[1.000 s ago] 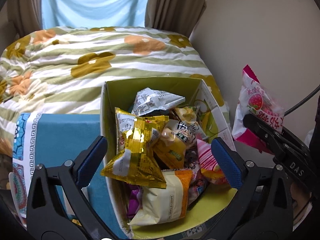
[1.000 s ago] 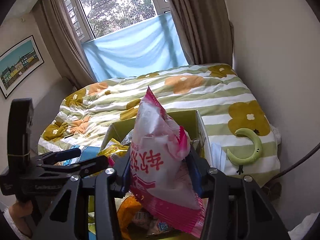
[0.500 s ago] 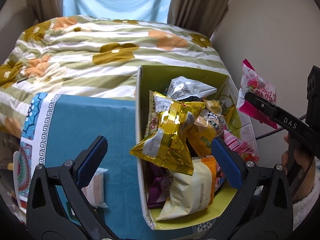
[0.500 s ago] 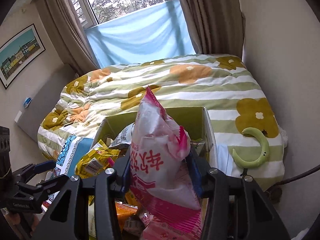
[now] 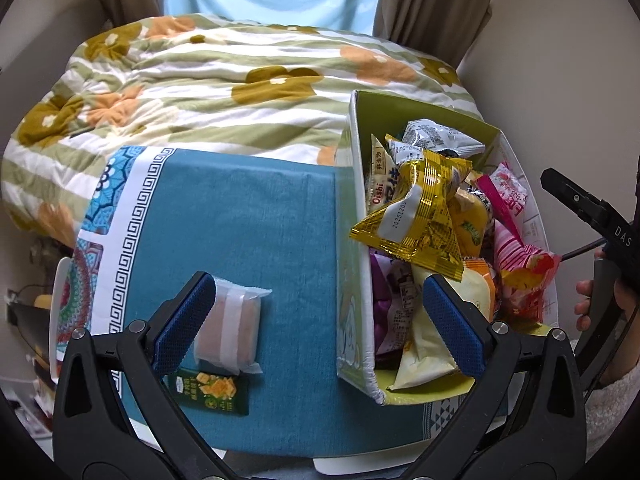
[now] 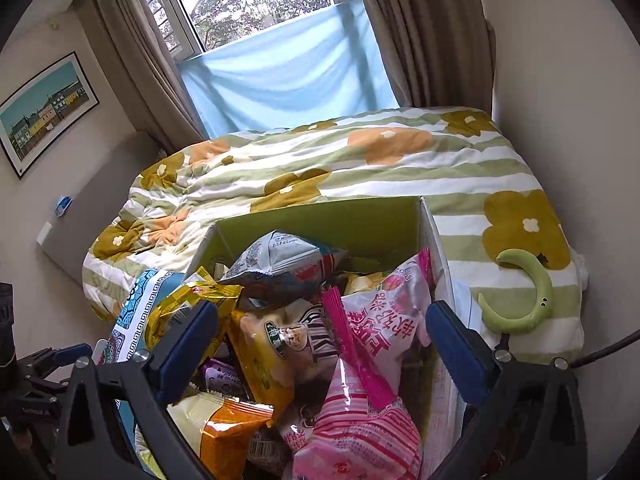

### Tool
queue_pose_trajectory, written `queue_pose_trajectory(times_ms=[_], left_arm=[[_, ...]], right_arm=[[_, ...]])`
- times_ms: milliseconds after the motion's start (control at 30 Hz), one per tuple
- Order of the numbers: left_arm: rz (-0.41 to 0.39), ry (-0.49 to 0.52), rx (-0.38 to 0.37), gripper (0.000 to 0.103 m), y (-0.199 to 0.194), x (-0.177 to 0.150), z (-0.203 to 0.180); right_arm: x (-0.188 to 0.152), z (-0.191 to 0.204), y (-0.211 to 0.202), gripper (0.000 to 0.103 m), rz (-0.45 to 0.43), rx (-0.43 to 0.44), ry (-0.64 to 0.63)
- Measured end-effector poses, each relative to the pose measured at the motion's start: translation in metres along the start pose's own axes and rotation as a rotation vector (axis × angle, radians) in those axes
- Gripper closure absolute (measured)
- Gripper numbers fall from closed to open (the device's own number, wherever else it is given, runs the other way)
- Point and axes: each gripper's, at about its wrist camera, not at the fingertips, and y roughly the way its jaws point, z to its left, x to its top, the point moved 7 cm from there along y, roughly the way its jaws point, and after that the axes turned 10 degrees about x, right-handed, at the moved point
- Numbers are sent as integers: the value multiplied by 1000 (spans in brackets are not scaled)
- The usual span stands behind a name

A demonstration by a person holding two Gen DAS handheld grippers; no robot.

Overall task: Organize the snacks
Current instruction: 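Move both tools back toward the white pack and green cracker packet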

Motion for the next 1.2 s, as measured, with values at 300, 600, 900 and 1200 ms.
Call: queue_pose_trajectory(times_ms=[300, 600, 900, 1200], left_arm=[[-55, -11, -25, 1, -31, -2, 43], [-78, 47, -46, 1, -54, -18, 96], [-32, 120, -95, 1, -57, -62, 151], [-65, 329, -164, 1, -51, -98, 173]], right_arm=[[-8, 37, -35, 0, -34, -45, -37], [-30, 109, -56, 0, -97, -39, -19], [-72, 181, -53, 0, -109, -69, -3], [-114, 235, -35, 0, -83, -131, 23]])
